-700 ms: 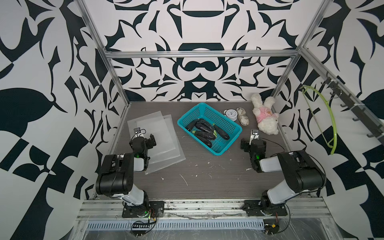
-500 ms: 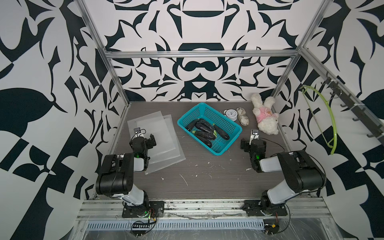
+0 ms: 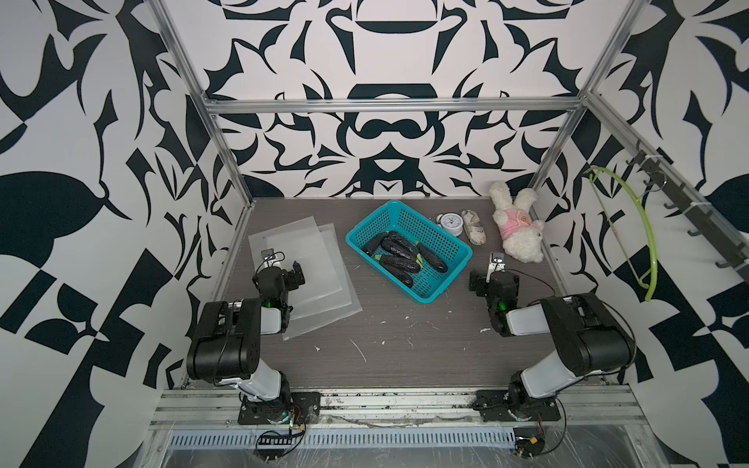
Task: Place the eggplant in a zip-top bag and seal the zipper
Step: Adjust the basket at the center of the board.
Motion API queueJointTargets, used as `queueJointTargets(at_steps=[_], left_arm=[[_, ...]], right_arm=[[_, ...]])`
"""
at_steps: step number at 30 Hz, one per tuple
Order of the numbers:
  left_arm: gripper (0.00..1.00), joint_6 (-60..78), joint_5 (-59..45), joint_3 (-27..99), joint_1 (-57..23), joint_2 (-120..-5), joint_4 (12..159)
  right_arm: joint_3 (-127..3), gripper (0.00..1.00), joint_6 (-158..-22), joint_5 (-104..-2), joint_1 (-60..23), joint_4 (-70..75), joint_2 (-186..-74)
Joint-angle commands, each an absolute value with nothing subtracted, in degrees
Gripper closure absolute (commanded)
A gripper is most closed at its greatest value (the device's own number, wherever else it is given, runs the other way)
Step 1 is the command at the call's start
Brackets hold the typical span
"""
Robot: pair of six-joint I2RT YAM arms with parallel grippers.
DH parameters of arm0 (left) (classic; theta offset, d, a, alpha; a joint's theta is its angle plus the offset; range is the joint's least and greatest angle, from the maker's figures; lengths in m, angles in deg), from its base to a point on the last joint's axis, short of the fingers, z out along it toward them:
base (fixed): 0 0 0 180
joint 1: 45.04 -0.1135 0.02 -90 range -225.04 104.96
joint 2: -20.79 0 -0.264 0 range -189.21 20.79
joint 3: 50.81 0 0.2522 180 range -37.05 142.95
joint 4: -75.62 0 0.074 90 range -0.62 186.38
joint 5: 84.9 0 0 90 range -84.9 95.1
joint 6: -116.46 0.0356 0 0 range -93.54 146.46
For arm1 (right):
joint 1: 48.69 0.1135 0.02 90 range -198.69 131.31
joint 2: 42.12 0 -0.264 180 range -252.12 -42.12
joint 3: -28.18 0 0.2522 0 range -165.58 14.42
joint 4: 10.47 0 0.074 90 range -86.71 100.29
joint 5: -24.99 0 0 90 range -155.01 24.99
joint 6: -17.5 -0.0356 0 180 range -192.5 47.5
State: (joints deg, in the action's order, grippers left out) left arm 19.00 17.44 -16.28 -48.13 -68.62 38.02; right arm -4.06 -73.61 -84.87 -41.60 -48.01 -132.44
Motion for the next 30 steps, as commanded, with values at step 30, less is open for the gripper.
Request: queueJointTargets(at_steps=[30], left_arm=[[0.01,-4.7,7.4,5.4,-44.8,-53.0,82.8]], right_arm=[[-30.1,0.00,-82.6,-68.3,-42.2,4.3,-111.2]])
